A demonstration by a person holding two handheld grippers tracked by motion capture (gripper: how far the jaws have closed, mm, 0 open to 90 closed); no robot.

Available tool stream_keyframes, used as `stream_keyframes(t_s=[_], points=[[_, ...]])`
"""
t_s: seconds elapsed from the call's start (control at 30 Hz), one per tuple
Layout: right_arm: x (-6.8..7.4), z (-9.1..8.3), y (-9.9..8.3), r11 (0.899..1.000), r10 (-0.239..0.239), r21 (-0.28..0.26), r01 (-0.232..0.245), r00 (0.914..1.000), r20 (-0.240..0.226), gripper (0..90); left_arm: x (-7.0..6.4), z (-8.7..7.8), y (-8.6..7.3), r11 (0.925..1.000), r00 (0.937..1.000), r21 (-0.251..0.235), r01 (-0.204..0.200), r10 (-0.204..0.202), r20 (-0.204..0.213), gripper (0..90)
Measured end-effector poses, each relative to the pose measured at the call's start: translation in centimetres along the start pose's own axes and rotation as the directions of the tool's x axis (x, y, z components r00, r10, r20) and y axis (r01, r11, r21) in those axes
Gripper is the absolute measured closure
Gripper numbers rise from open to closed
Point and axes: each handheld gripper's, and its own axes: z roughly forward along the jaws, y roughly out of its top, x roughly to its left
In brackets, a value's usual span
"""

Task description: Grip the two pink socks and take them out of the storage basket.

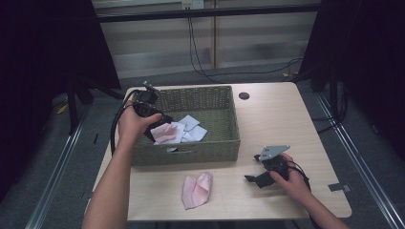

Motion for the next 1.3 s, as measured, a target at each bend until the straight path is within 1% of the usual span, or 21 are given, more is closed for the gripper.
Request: stream_keyframes(t_s=[0.07,0.2,0.27,0.3,0.33,0.4,0.43,0.6,0.63,0.67,0.7,0.73,0.77,0.8,0.83,0.87,0.97,1.0,1.13,1.2,1.3], points=[[0.0,0.0,0.0,1.0,-0.001,0.0,0.001,1.0,0.0,11.1,0.3,0.8,0.0,0.9999,0.9999,0.007,0.013,-0.013,-0.005,40.2],[0.0,0.0,0.0,1.0,0.0,0.0,0.0,1.0,0.0,11.2,0.9,2.1,0.1,0.9994,0.9998,0.033,0.01,-0.01,-0.018,38.6],[0.0,0.0,0.0,1.0,-0.001,-0.001,0.001,1.0,0.0,11.1,1.2,2.7,0.0,0.9991,0.9999,0.039,0.013,-0.012,-0.005,36.9],[0.0,0.0,0.0,1.0,-0.001,0.0,0.001,1.0,0.001,11.2,1.3,2.9,0.0,0.9988,0.9998,0.044,0.022,-0.022,-0.002,36.3],[0.0,0.0,0.0,1.0,-0.001,0.0,0.001,1.0,0.0,11.2,1.4,3.2,-0.1,0.9987,0.9998,0.048,0.018,-0.019,0.005,35.2],[0.0,0.0,0.0,1.0,-0.001,0.0,0.001,1.0,0.002,11.2,1.6,3.8,-0.2,0.9986,0.9995,0.046,0.027,-0.028,0.012,33.0],[0.0,0.0,0.0,1.0,-0.003,-0.002,0.003,1.0,0.004,11.2,1.7,4.0,-0.3,0.9982,0.9994,0.049,0.034,-0.035,0.009,32.2],[0.0,0.0,0.0,1.0,-0.001,0.0,0.001,1.0,0.0,11.2,2.4,5.1,-0.6,0.9975,0.9995,0.064,0.03,-0.029,-0.01,30.0],[0.0,0.0,0.0,1.0,-0.001,0.0,0.001,1.0,0.0,11.2,2.4,5.2,-0.6,0.9971,0.9995,0.069,0.031,-0.031,-0.008,31.1],[0.0,0.0,0.0,1.0,-0.001,0.0,0.001,1.0,0.001,11.2,2.4,5.3,-0.6,0.996,0.9995,0.084,0.029,-0.029,-0.012,35.4],[0.0,0.0,0.0,1.0,-0.001,0.0,0.001,1.0,0.0,11.2,2.4,5.4,-0.6,0.9956,0.9999,0.093,0.013,-0.012,-0.011,43.9],[0.0,0.0,0.0,1.0,-0.003,-0.002,0.003,1.0,0.004,11.2,2.4,5.4,-0.6,0.9948,0.9999,0.1,0.015,-0.014,-0.007,54.0],[0.0,0.0,0.0,1.0,-0.003,-0.001,0.003,1.0,0.005,11.1,2.3,5.3,-0.6,0.9929,0.9998,0.117,0.021,-0.021,0.0,61.2],[0.0,0.0,0.0,1.0,-0.001,0.0,0.001,1.0,0.001,11.2,2.4,5.2,-0.6,0.9923,0.9994,0.119,0.034,-0.035,0.005,70.7],[0.0,0.0,0.0,1.0,-0.004,-0.002,0.004,1.0,0.004,11.1,2.3,5.1,-0.5,0.9912,0.9987,0.123,0.049,-0.05,0.007,76.6],[0.0,0.0,0.0,1.0,-0.003,-0.001,0.003,1.0,0.005,11.2,2.3,4.8,-0.4,0.9891,0.9986,0.138,0.052,-0.053,0.003,80.4],[0.0,0.0,0.0,1.0,0.001,0.001,-0.001,1.0,-0.001,11.1,2.0,3.7,-0.1,0.986,0.9988,0.159,0.05,-0.049,-0.007,82.5],[0.0,0.0,0.0,1.0,0.001,0.001,-0.001,1.0,-0.001,11.2,1.9,3.3,0.1,0.9869,0.9989,0.155,0.047,-0.046,-0.01,82.6],[0.0,0.0,0.0,1.0,0.001,0.001,-0.001,1.0,-0.001,11.2,1.7,1.8,0.6,0.9853,0.9976,0.157,0.066,-0.068,0.011,82.9],[0.0,0.0,0.0,1.0,0.0,0.001,0.0,1.0,-0.001,11.2,1.5,1.2,0.7,0.986,0.996,0.146,0.081,-0.086,0.025,82.9],[0.0,0.0,0.0,1.0,0.0,0.001,0.0,1.0,-0.001,11.1,1.2,0.4,1.0,0.9878,0.9964,0.14,0.067,-0.074,0.041,82.9]])
